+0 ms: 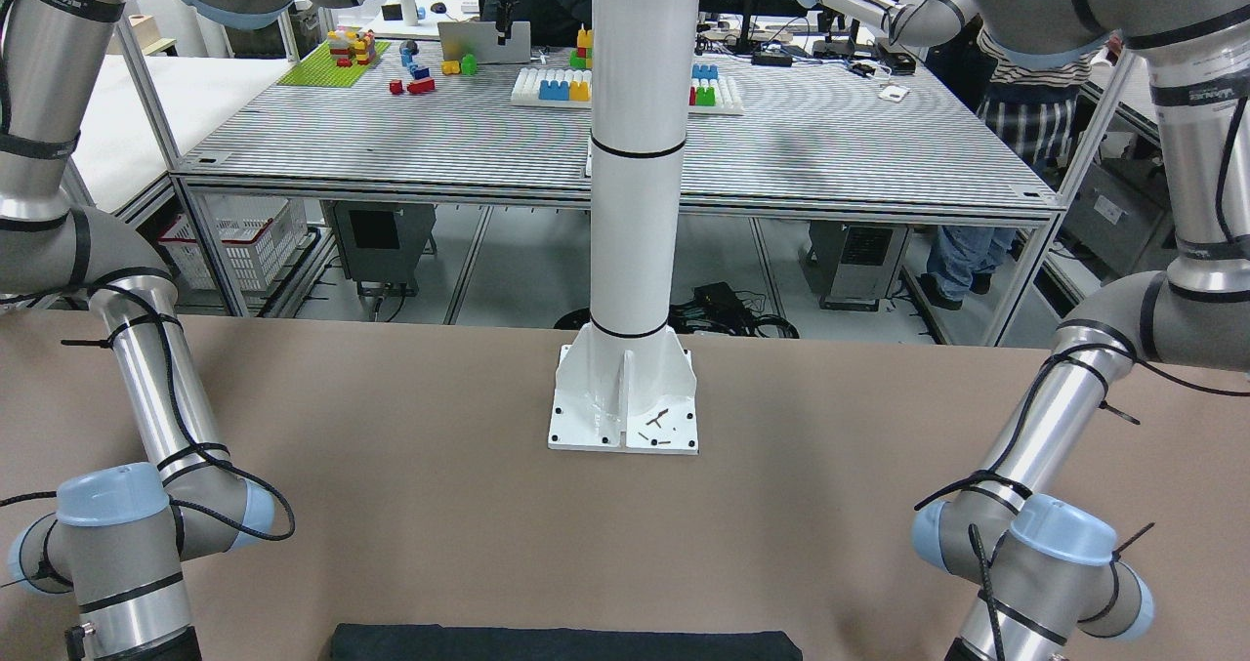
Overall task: Fold clothes
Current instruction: 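Lay the folded hem down near the collar with both grippers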
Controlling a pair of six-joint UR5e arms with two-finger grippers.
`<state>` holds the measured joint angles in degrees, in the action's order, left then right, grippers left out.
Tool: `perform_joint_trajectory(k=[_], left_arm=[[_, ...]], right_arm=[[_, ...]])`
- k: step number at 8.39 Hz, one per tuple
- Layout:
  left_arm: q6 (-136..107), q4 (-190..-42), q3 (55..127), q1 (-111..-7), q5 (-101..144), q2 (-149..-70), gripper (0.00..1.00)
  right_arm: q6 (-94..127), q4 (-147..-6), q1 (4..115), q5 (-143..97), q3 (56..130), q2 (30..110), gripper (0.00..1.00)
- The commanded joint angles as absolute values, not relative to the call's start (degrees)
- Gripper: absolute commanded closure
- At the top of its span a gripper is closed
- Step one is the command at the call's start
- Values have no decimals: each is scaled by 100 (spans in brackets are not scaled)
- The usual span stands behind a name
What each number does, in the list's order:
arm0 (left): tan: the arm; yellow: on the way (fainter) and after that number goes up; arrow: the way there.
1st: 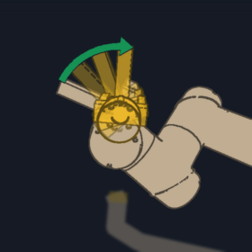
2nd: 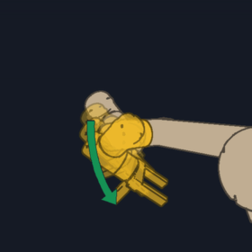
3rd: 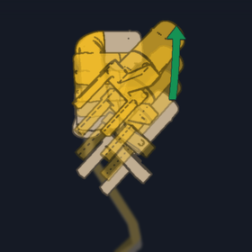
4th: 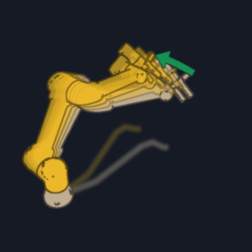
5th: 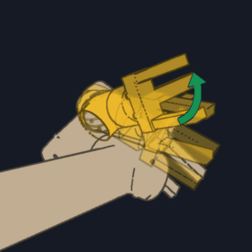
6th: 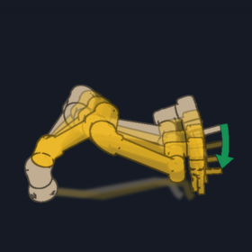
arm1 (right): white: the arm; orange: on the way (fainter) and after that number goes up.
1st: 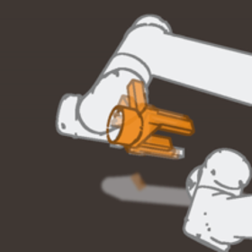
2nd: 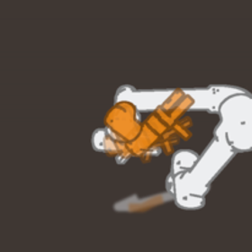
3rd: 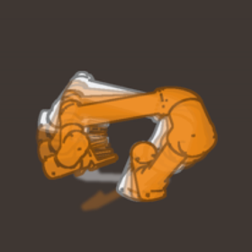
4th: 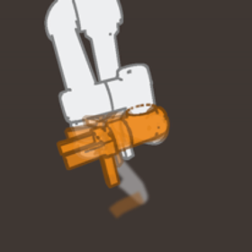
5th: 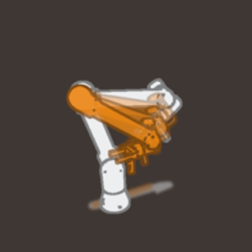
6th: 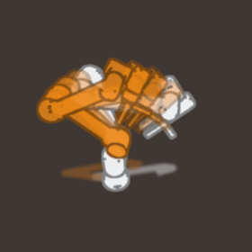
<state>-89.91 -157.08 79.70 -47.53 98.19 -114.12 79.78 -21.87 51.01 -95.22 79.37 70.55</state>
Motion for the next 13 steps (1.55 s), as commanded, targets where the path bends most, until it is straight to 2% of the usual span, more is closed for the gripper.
perform_joint_trajectory(k=[1,4,5,6,7,8,9,13], left_arm=[[-9044,-15583,7989,-4746,9817,-11645,100],[-9053,-15574,8068,-4746,9975,-11672,100],[-9053,-15574,8060,-4737,9993,-11681,99],[-9053,-15574,8033,-4737,9984,-11672,92],[-9027,-15574,8016,-4746,9950,-11654,73],[-8887,-15583,7929,-4746,9914,-11637,24],[-8773,-15583,7919,-4763,9914,-11637,6],[-8640,-15574,7954,-4772,9932,-11646,6]], right_arm=[[8016,-2188,5098,-9580,8050,6926,100],[8165,-2188,5089,-9633,8200,6917,100],[8156,-2188,5089,-9633,8200,6926,96],[8165,-2197,5089,-9624,8183,6926,85],[8165,-2197,5089,-9624,8148,6943,72],[8156,-2197,5089,-9624,8069,6952,26],[8130,-2197,5098,-9615,7999,6961,7],[8086,-2215,5098,-10184,8024,7231,6]])
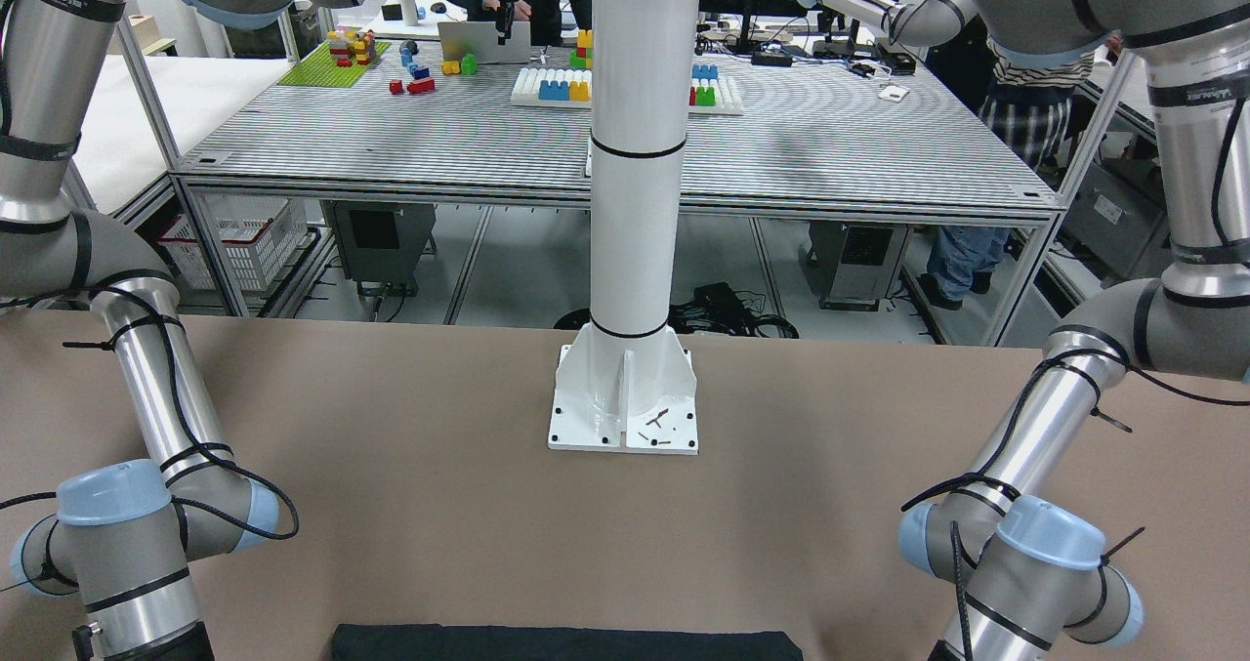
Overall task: Fold clothes
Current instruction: 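Lay the folded hem down near the collar with both grippers, then release the hem and move the right gripper to the shirt's near corner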
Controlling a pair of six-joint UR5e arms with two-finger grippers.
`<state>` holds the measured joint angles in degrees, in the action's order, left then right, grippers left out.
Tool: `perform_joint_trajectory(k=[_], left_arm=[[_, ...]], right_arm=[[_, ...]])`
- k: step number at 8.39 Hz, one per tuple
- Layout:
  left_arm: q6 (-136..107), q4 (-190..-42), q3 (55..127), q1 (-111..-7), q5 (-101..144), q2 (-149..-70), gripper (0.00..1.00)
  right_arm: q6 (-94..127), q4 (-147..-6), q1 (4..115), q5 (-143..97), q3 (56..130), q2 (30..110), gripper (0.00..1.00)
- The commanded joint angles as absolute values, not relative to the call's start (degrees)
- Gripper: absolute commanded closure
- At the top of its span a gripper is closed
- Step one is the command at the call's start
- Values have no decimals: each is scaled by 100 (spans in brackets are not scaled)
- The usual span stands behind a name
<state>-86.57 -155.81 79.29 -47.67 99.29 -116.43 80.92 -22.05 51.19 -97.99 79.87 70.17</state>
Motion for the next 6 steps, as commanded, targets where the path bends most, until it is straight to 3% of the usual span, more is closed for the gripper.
perform_joint_trajectory(k=[1,6], left_arm=[[-8640,-15574,7963,-4772,9932,-11663,6],[-8640,-15583,7989,-4816,9914,-11707,6]], right_arm=[[8156,-2215,5037,-10578,8129,7277,6],[8533,-2555,4325,-11276,9033,8226,7]])
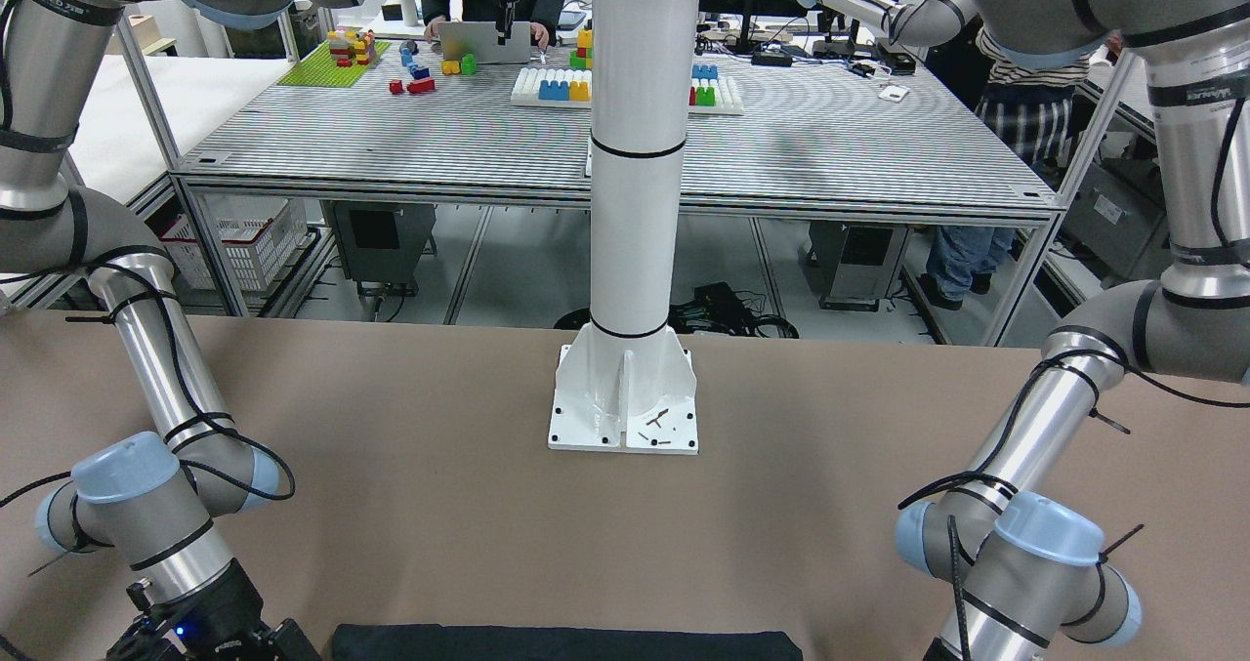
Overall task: Fold clothes
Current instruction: 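Release the hem and move the right gripper to the shirt's near corner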
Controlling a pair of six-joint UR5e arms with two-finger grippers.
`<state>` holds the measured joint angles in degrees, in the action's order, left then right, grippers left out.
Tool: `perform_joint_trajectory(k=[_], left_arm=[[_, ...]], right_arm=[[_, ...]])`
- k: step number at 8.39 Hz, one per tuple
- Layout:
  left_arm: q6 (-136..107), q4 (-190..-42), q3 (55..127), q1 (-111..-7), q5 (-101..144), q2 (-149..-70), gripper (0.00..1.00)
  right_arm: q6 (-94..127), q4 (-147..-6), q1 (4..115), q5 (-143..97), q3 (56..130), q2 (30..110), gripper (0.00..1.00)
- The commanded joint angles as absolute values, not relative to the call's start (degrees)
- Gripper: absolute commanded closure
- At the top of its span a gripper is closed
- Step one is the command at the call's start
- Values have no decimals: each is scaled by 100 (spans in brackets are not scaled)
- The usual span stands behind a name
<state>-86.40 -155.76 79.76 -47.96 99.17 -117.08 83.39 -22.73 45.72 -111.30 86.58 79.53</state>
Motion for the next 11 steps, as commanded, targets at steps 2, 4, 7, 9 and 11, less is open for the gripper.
perform_joint_trajectory(k=[2,4,7,9,11], left_arm=[[-8631,-15592,7989,-4816,9914,-11690,6],[-8631,-15592,7989,-4816,9914,-11689,6],[-8622,-15592,7989,-4790,9905,-11698,6],[-8622,-15592,7981,-4799,9905,-11698,6],[-8613,-15592,7980,-4808,9897,-11681,6]], right_arm=[[8744,-2776,3983,-11241,9281,8306,13],[8745,-2856,3911,-11215,9246,8332,23],[8701,-2900,3911,-11215,9211,8411,19],[8701,-2926,3815,-11189,9167,8402,18],[8701,-2944,3639,-10987,9123,8341,53]])
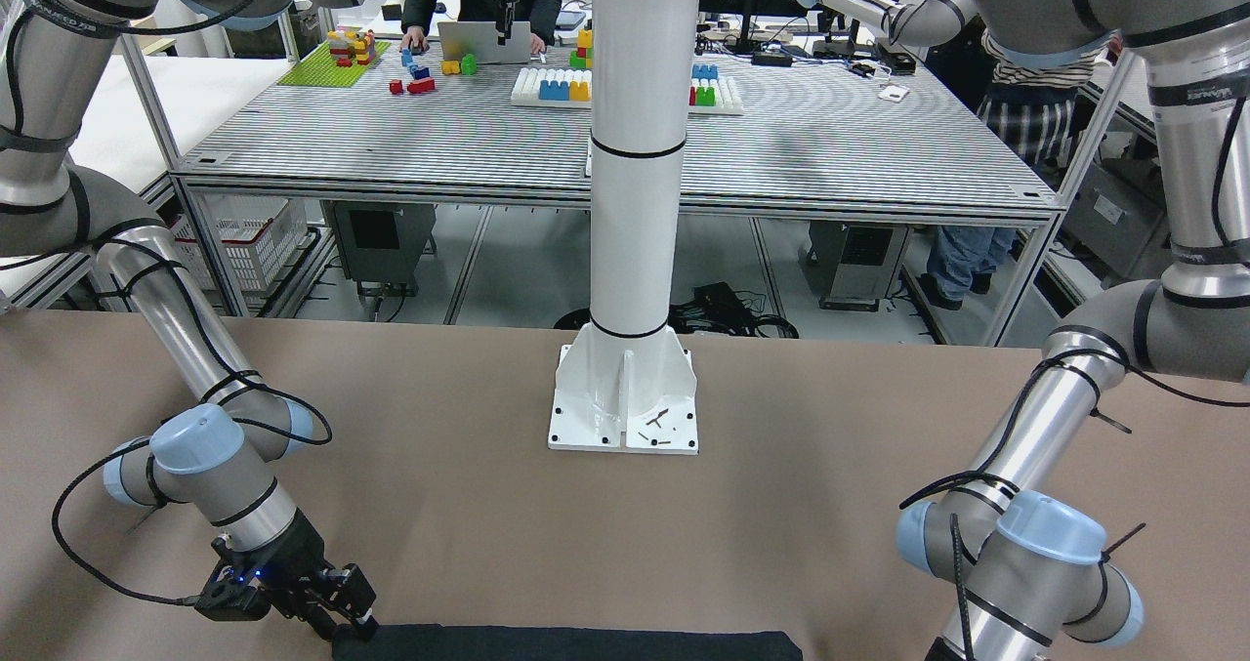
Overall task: Fold clothes
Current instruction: 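Release the hem and move the right gripper to the shirt's near corner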
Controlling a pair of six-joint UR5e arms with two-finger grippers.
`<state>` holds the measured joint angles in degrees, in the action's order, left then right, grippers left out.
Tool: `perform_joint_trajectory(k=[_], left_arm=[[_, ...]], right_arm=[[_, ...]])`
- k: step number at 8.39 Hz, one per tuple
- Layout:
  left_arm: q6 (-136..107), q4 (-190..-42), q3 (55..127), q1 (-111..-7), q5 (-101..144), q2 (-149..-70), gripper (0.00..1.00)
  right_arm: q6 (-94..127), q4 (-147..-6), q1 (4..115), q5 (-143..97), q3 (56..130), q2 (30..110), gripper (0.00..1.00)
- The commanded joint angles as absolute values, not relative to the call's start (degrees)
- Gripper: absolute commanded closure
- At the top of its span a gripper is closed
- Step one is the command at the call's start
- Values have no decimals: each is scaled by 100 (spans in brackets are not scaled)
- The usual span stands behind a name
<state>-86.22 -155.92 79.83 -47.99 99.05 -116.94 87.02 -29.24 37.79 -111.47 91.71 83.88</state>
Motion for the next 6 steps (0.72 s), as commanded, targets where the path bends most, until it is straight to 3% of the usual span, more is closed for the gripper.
perform_joint_trajectory(k=[1,2,6], left_arm=[[-8613,-15592,7980,-4808,9896,-11672,6],[-8613,-15592,7980,-4808,9905,-11672,6],[-8613,-15592,7980,-4808,9905,-11698,6]], right_arm=[[8701,-2936,3621,-10986,9132,8341,95],[8692,-2936,3647,-11082,9219,8332,100],[8684,-3372,3622,-11364,10183,8411,100]])
